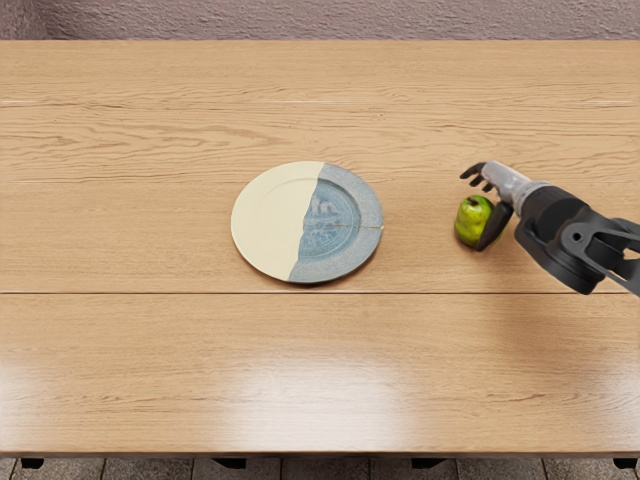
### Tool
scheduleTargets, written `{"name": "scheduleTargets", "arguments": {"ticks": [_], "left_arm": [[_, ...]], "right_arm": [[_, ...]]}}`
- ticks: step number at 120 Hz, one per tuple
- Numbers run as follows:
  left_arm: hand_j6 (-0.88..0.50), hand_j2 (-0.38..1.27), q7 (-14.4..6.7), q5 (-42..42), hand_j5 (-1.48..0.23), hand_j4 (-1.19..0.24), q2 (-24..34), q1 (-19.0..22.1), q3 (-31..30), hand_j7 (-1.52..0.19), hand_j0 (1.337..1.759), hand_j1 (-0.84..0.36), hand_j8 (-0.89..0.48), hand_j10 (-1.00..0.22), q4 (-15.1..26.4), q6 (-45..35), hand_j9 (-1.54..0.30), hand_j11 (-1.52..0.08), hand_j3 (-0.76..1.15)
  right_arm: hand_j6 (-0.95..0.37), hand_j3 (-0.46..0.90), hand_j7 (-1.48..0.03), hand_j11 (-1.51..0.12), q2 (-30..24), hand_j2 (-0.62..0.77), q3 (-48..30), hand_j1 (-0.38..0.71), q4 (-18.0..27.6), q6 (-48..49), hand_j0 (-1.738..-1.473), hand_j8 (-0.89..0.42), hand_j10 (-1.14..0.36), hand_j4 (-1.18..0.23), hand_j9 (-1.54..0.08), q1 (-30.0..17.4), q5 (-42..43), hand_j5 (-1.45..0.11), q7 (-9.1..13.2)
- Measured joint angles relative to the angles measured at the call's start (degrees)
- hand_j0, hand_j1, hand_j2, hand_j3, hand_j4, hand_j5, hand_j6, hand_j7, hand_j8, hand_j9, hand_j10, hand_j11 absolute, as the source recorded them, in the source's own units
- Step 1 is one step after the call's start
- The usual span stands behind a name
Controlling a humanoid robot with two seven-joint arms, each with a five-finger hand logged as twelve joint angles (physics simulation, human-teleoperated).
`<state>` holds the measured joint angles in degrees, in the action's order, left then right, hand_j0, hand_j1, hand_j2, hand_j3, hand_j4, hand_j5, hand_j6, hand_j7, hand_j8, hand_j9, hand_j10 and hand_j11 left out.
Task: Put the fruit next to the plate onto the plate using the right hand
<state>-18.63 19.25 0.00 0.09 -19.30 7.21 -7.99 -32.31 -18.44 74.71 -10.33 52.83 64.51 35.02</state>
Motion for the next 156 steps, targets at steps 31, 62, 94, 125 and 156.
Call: {"name": "scheduleTargets", "arguments": {"ticks": [31,62,94,125,156], "left_arm": [[-0.01,0.0,0.0,0.0,-0.01,-0.01,0.0,0.0,0.0,-0.01,1.658,0.34,-0.01,-0.01,0.0,0.0,-0.01,-0.01,0.0],[-0.01,0.0,0.0,0.0,-0.01,-0.01,0.0,0.0,0.0,-0.01,1.658,0.34,-0.01,-0.01,0.0,0.0,-0.01,-0.01,0.0],[-0.01,0.0,0.0,0.0,-0.01,-0.01,0.0,0.0,0.0,-0.01,1.658,0.34,-0.01,-0.01,0.0,0.0,-0.01,-0.01,0.0],[-0.01,0.0,0.0,0.0,-0.01,-0.01,0.0,0.0,0.0,-0.01,1.658,0.34,-0.01,-0.01,0.0,0.0,-0.01,-0.01,0.0],[-0.01,0.0,0.0,0.0,-0.01,-0.01,0.0,0.0,0.0,-0.01,1.658,0.34,-0.01,-0.01,0.0,0.0,-0.01,-0.01,0.0]], "right_arm": [[-0.31,0.0,-0.39,-0.39,0.4,-0.06,0.3,-0.01,0.0,0.1,-1.657,-0.3,-0.3,-0.3,-0.39,-0.3,-1.2,-0.4,0.0],[-0.34,0.0,-0.44,-0.44,0.6,-0.07,0.3,0.05,0.0,0.1,-1.658,-0.34,-0.34,-0.34,-0.44,-1.0,-1.5,-0.44,0.0],[-0.41,0.0,-0.53,-0.53,0.5,-0.07,0.2,0.12,0.0,0.2,-1.657,-0.4,-0.41,-0.41,-0.53,-1.1,-2.9,-0.53,0.0],[-0.37,0.0,-0.62,-0.63,0.5,-0.1,0.1,0.13,0.0,0.3,-1.655,-0.34,-0.43,-0.47,-0.63,-1.2,-3.2,-0.63,0.0],[-0.39,0.0,-0.64,-0.65,0.6,-0.02,-1.0,0.13,0.0,0.3,-1.655,-0.34,-0.42,-0.49,-0.65,-0.8,-3.7,-0.65,0.0]]}}
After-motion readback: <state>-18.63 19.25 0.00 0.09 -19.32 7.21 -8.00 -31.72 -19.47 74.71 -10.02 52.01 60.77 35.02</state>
